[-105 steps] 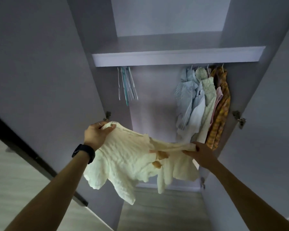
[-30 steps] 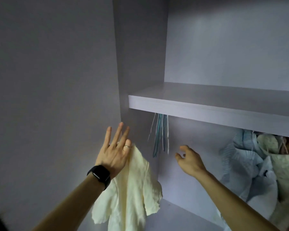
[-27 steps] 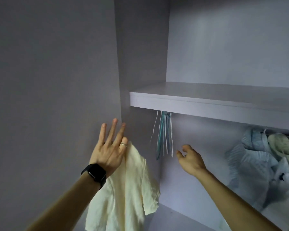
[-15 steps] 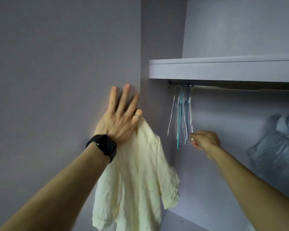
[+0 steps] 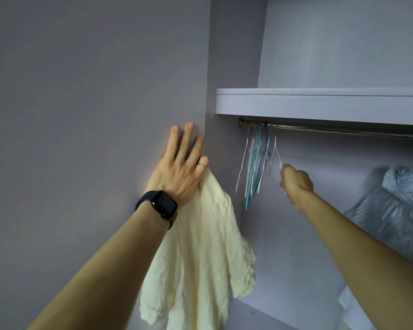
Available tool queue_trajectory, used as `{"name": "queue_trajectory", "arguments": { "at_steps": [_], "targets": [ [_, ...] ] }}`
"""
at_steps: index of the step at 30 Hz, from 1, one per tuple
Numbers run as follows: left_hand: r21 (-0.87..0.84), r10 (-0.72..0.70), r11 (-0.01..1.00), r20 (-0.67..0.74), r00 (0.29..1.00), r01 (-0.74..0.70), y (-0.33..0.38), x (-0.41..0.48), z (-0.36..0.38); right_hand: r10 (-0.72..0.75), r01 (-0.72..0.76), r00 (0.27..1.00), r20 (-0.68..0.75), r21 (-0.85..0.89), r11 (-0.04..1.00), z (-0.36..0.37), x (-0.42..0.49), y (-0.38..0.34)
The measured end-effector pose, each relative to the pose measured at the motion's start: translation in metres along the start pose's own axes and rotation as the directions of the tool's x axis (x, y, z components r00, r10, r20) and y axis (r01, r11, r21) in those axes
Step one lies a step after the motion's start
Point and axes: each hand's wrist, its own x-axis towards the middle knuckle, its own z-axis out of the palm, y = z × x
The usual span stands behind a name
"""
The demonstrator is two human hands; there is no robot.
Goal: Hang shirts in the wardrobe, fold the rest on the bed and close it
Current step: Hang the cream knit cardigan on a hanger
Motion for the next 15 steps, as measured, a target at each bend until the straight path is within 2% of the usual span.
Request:
{"name": "queue_trajectory", "arguments": {
  "at_steps": [3,4,7,11,15],
  "targets": [
    [-0.001,0.006,1.000,0.004,1.000,-0.006,0.000,0.000,0.000,-0.149,0.078,0.972,-0.183,-0.351,0.933,-0.006,-0.001,-0.008],
    [-0.009,0.006,1.000,0.010,1.000,-0.006,-0.001,0.000,0.000,-0.196,0.085,0.951,-0.239,-0.410,0.908,-0.008,-0.003,-0.010],
    [-0.057,0.004,0.998,0.040,0.999,-0.002,-0.002,0.000,-0.001,-0.267,0.106,0.911,-0.315,-0.447,0.888,-0.022,-0.009,-0.016],
    [-0.147,-0.005,0.989,0.135,0.991,0.025,-0.003,0.003,-0.010,-0.300,0.142,0.914,-0.272,-0.479,0.866,-0.055,-0.031,-0.010],
    [-0.261,0.123,0.964,0.303,0.945,-0.041,-0.007,0.005,-0.015,-0.257,0.130,0.937,-0.238,-0.445,0.886,-0.098,-0.086,0.024]
  ]
}}
